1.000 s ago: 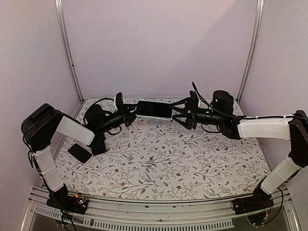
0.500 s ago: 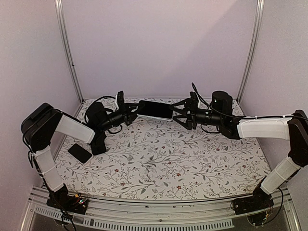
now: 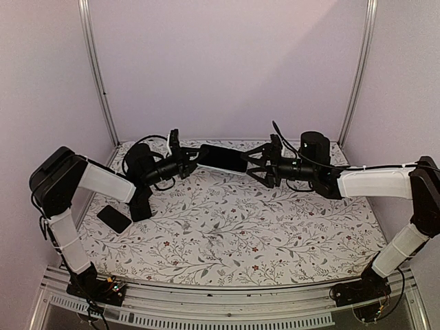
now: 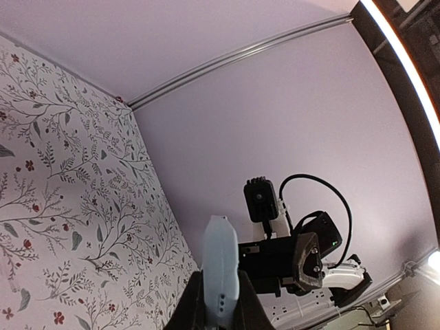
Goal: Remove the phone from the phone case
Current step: Remove the phone case from the phone.
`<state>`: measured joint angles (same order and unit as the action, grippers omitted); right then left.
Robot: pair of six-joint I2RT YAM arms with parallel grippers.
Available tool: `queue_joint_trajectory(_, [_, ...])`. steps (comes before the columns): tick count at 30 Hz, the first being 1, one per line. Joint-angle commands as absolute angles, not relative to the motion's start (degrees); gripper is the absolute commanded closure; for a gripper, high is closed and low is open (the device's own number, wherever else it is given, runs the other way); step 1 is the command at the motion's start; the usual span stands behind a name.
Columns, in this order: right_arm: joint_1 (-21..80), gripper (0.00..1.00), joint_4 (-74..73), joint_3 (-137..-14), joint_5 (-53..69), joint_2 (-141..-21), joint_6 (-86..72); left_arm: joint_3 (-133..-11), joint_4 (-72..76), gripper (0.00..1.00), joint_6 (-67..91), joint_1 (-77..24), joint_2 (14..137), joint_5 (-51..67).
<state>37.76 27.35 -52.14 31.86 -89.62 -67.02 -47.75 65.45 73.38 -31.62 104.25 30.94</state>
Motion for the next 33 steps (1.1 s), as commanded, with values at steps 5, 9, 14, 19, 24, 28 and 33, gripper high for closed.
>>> queue_joint_trajectory(5, [39.55,0.21,29.88,-54.84,34.68,-92.64,-66.96,-50.51,78.69,1.00,82.48,-32.99,104.82,31.66])
queue_joint_trajectory(9, [39.56,0.21,30.08,-54.76,34.29,-93.87,-67.04,-51.80,79.93,1.00,83.73,-33.60,104.56,31.33])
queue_joint_trajectory(14, [39.55,0.21,30.44,-54.67,34.21,-95.42,-67.23,-52.47,80.85,1.00,84.75,-34.09,104.24,32.12])
queue_joint_trajectory(19, [39.48,0.21,31.21,-54.82,34.08,-96.64,-67.40,-52.37,81.73,1.00,85.02,-34.90,104.42,33.17])
queue_joint_trajectory(24, [39.15,0.21,34.00,-54.40,33.81,-97.03,-67.50,-51.60,82.08,1.00,86.13,-35.76,104.67,33.29])
queue_joint_trajectory(28, [38.81,0.29,39.37,-53.22,33.62,-96.30,-67.37,-50.35,82.54,1.00,88.43,-36.11,105.04,32.53])
queue_joint_trajectory(33, [38.56,0.43,41.17,-54.61,34.77,-97.36,-67.54,-50.54,81.83,1.00,88.47,-36.87,105.23,33.75])
